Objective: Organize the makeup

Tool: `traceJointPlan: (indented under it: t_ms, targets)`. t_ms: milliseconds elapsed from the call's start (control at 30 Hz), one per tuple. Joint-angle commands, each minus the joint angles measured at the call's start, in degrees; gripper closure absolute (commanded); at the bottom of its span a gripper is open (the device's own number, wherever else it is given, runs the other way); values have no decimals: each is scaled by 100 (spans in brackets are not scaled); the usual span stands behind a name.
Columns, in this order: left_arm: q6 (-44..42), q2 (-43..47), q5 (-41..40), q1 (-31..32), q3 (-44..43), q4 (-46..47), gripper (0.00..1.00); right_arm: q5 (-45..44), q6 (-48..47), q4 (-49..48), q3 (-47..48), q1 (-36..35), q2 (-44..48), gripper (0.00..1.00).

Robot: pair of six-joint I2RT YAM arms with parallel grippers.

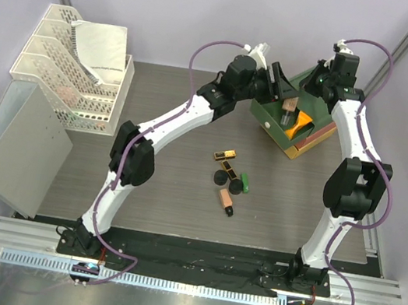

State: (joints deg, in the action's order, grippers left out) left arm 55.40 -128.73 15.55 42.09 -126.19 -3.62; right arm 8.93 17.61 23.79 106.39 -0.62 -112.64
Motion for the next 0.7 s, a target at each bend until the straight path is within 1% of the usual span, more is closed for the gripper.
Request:
traceJointPlan:
  t_ms: [0,33,67,133,233,400,433,500,533,600,667]
  targets:
    - [-73,41,-70,1,-143,160,33,-155,-275,2165,-523,-43,-672,99]
    - [-134,41,-87,1,-160,125,30,-146,-267,2156,-514,-34,-680,99]
    - [-143,41,-87,1,-178,107,24,-154,-275,2156,-523,-43,-689,99]
    - [-178,32,-53,1,-213,115,22,-146,-275,2156,-514,-43,-680,99]
    - [-196,-47,114,1,-379,124,22,-146,-266,2165,-523,-52,-698,99]
    - [-336,-74,334,28,-520,116,28,-137,-275,2165,-496,-34,-689,99]
    - [-397,-82,404,36,-547,98,34,-154,-284,2174,-496,-34,-689,99]
    - [-573,-205,642,89,-766,19,51,-155,-284,2165,-496,-34,-698,99]
    - [-626,-266,694,107,-897,-181,73,-163,-284,2165,-505,-43,-707,99]
    - [-697,-512,835,177,-1284,-341,99,-155,-275,2174,-496,-43,-724,99]
    - [-653,-662,897,239,-1469,-456,100,-163,-267,2174,-488,-43,-724,99]
